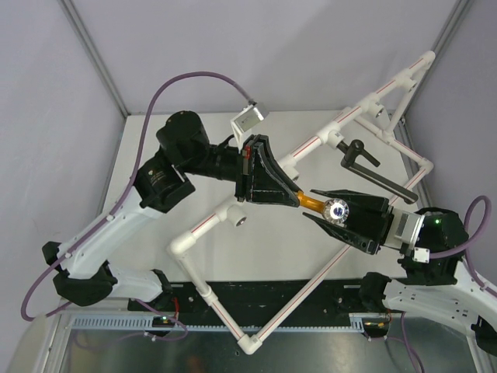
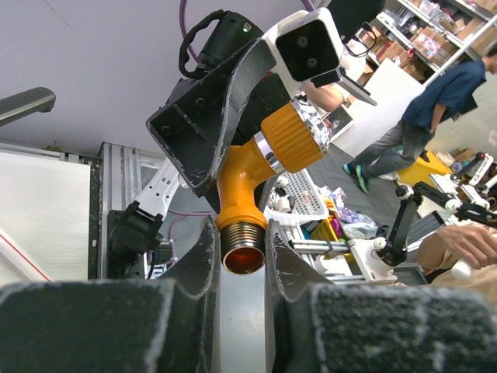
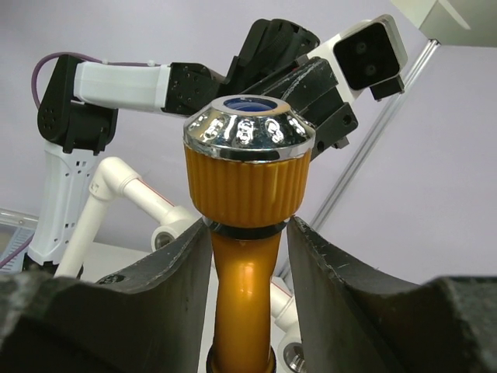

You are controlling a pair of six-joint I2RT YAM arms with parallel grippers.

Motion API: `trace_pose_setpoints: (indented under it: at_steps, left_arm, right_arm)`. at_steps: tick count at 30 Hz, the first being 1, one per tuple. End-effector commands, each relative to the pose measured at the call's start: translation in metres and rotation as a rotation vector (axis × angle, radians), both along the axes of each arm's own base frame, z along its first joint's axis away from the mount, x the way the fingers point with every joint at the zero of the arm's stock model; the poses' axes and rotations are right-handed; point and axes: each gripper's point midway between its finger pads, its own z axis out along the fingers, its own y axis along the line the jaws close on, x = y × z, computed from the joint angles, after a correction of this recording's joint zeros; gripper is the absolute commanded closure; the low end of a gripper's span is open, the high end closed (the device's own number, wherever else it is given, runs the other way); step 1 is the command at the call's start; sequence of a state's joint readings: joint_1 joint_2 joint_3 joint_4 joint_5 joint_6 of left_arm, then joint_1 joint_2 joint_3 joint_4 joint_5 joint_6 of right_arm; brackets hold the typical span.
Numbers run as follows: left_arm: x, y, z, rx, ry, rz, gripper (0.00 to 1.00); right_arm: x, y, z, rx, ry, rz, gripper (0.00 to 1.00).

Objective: Install the water faucets
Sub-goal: Adjust the water faucet.

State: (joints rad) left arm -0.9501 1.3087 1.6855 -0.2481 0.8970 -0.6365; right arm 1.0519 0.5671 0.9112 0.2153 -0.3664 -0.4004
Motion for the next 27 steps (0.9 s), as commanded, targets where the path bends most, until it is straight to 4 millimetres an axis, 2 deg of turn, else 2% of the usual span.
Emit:
trace_pose_setpoints:
  at_steps: [1, 9, 13, 16, 20, 21, 23, 27]
  left_arm:
    - [-0.006, -0.001, 0.010, -0.048, 0.005, -0.037, 1.00]
    - [-0.008, -0.004, 0.008, -0.072, 0.041, -0.068, 1.00]
    - [-0.008, -0.004, 0.006, -0.068, 0.045, -0.068, 1.00]
    - [-0.007, -0.005, 0.002, -0.058, 0.056, -0.067, 1.00]
    - [-0.005, -0.007, -0.002, -0.047, 0.066, -0.069, 0.98]
    - [-0.006, -0.007, -0.003, -0.045, 0.068, -0.071, 0.95]
    - [-0.005, -0.008, -0.004, -0.042, 0.070, -0.069, 0.79]
    - [0.001, -0.006, -0.003, -0.047, 0.071, -0.042, 0.34]
  right_arm:
    - [-0.009, -0.006, 0.022, 0.059, -0.025, 0.029, 0.52]
    - [-0.010, -0.003, 0.022, 0.059, -0.027, 0.043, 0.59]
    - [-0.011, -0.002, 0.021, 0.055, -0.027, 0.047, 0.72]
    - [-0.009, -0.002, 0.021, 0.054, -0.022, 0.043, 0.87]
    - [-0.006, -0.002, 0.022, 0.064, -0.005, 0.027, 0.98]
    - [-0.005, -0.003, 0.022, 0.067, 0.002, 0.025, 0.99]
    - [-0.004, -0.004, 0.022, 0.072, 0.017, 0.024, 1.00]
    - [-0.001, -0.008, 0.021, 0.073, 0.048, 0.004, 1.00]
